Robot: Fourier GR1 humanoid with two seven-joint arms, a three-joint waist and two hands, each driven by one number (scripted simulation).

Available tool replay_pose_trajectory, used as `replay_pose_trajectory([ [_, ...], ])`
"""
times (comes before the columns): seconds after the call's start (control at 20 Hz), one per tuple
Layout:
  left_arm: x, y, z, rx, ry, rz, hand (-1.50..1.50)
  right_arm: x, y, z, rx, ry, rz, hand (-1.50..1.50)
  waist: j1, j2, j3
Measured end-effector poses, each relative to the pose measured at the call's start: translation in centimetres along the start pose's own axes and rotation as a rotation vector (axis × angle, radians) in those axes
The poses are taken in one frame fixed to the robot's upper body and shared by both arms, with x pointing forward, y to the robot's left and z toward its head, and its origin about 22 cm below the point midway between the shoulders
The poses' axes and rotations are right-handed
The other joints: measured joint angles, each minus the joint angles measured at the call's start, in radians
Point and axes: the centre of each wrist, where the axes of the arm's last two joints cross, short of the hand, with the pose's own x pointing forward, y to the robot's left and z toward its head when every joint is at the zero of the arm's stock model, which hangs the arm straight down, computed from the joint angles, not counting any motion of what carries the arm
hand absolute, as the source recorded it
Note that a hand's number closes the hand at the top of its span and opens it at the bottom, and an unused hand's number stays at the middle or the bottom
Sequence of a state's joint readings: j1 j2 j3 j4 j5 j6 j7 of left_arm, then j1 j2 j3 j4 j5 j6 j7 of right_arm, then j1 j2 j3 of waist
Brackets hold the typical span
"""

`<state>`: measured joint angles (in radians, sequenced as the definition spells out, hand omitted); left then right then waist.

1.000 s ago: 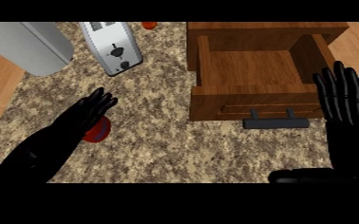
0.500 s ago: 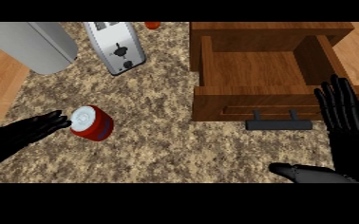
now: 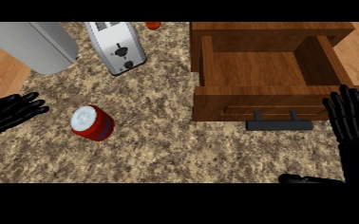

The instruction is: Pick up the can, place it into the drawer and close the drawer

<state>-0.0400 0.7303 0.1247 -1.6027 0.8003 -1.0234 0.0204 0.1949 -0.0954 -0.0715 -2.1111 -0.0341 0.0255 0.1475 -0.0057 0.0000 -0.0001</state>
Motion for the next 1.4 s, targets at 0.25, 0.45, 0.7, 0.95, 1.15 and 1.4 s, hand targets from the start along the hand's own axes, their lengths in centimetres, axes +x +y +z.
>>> replay_pose_trajectory([
  [0.25, -1.6, 0.6, -0.5, 0.027, 0.020, -0.001, -1.50, -0.9, -1.2, 0.3, -0.002, 0.001, -0.001, -1.50, 0.000, 0.000, 0.000],
  [0.45, -2.4, 1.3, -1.5, 0.030, 0.030, 0.003, -1.50, -1.7, -1.5, 0.8, -0.002, 0.007, 0.008, -1.50, -0.001, 0.000, 0.000],
  [0.7, -4.1, 1.6, -1.9, 0.045, 0.051, 0.008, -1.50, -1.8, -1.7, 1.0, -0.004, 0.007, 0.015, -1.50, 0.000, 0.000, 0.000],
  [0.95, -6.3, 1.2, -3.0, 0.067, 0.078, 0.002, -1.50, -2.1, -2.3, 1.3, -0.005, 0.003, 0.012, -1.50, -0.001, 0.000, 0.000],
  [1.15, -7.4, 1.3, -3.3, 0.082, 0.109, -0.003, -1.50, -2.2, -2.1, 1.7, -0.003, 0.000, 0.019, -1.50, -0.001, 0.001, 0.000],
  [1.4, -8.4, 2.1, -3.3, 0.116, 0.149, -0.024, -1.50, -2.4, -2.1, 1.1, 0.002, 0.001, 0.015, -1.50, -0.003, 0.002, -0.001],
])
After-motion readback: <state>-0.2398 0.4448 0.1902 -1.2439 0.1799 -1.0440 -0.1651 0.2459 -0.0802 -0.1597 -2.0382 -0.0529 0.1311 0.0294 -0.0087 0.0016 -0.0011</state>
